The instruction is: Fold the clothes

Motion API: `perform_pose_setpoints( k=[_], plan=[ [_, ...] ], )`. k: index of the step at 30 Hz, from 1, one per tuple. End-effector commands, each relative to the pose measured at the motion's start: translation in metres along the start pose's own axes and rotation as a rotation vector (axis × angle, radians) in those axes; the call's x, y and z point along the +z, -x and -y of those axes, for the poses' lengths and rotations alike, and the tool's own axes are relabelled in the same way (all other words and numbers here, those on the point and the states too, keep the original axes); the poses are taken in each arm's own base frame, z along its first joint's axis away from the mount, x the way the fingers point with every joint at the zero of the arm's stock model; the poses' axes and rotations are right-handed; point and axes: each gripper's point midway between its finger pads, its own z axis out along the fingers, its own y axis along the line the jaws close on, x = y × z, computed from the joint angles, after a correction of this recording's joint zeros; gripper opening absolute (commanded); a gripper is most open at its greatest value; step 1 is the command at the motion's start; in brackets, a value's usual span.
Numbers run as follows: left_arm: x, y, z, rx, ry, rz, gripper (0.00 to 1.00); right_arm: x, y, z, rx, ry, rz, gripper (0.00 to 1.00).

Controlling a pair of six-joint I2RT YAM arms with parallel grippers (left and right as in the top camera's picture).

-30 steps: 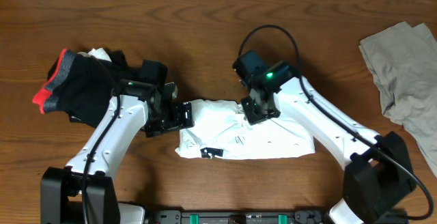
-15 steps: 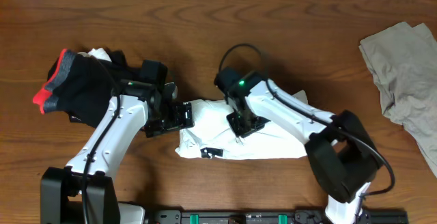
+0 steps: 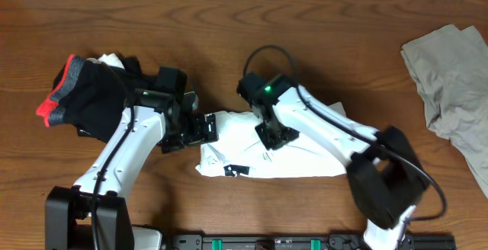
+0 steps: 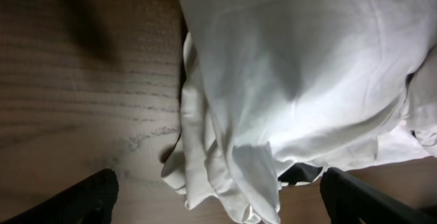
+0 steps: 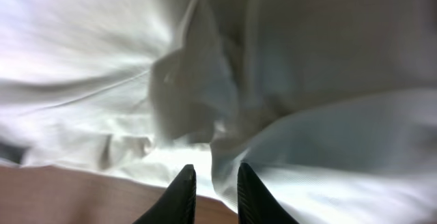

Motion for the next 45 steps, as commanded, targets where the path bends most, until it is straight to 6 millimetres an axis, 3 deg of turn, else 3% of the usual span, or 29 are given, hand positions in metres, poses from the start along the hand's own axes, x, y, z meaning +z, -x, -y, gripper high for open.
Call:
perform_pose_setpoints(
  k=[1, 5, 8, 16, 19, 23, 24, 25, 26, 27, 29, 31, 34, 38, 42, 45],
  plan=[
    [-0.001, 0.005, 0.002, 0.024, -0.006, 0.024, 0.99, -0.069, 0.026, 0.012, 0.017, -0.013, 0.233, 0.22],
    [0.008, 0.006, 0.0, 0.052, -0.006, 0.022, 0.99, -0.11, 0.031, 0.025, 0.057, 0.011, 0.355, 0.24],
    [0.016, 0.008, -0.002, 0.05, -0.006, 0.012, 0.99, -0.123, 0.026, 0.034, 0.081, 0.017, 0.386, 0.24],
    [0.045, 0.01, -0.009, 0.036, 0.005, -0.058, 0.99, -0.123, 0.014, 0.053, 0.121, 0.003, 0.346, 0.23],
    [0.059, 0.004, 0.001, 0.062, -0.074, -0.12, 0.99, -0.122, 0.013, 0.058, 0.135, 0.001, 0.337, 0.23],
    [0.075, -0.003, -0.002, 0.051, -0.086, -0.186, 0.8, -0.12, 0.009, 0.065, 0.159, -0.004, 0.316, 0.22],
    [0.078, -0.006, -0.001, 0.053, -0.093, -0.202, 0.72, -0.119, 0.008, 0.066, 0.162, -0.005, 0.312, 0.22],
    [0.08, -0.009, 0.001, 0.062, -0.115, -0.219, 0.55, -0.119, 0.007, 0.068, 0.167, -0.007, 0.306, 0.21],
    [0.08, -0.01, 0.004, 0.065, -0.134, -0.231, 0.23, -0.118, 0.007, 0.07, 0.17, -0.008, 0.303, 0.21],
    [0.081, -0.012, 0.005, 0.06, -0.145, -0.24, 0.06, -0.118, 0.006, 0.071, 0.175, -0.008, 0.3, 0.21],
    [0.08, -0.014, 0.006, 0.058, -0.15, -0.246, 0.06, -0.118, 0.006, 0.076, 0.196, -0.009, 0.298, 0.2],
    [0.074, -0.013, 0.004, 0.049, -0.143, -0.24, 0.06, -0.117, 0.006, 0.084, 0.234, -0.016, 0.297, 0.19],
    [0.056, -0.003, -0.023, -0.028, -0.005, -0.199, 0.06, -0.117, 0.005, 0.105, 0.32, -0.03, 0.296, 0.2],
    [0.004, 0.02, -0.069, -0.187, 0.172, -0.093, 0.06, -0.112, -0.002, 0.138, 0.408, -0.041, 0.269, 0.2],
    [-0.046, 0.047, -0.086, -0.282, 0.149, 0.023, 0.06, -0.108, -0.013, 0.162, 0.427, -0.057, 0.231, 0.2],
    [-0.077, 0.055, -0.09, -0.331, 0.128, 0.056, 0.06, -0.105, -0.019, 0.173, 0.452, -0.06, 0.21, 0.21]
  ],
)
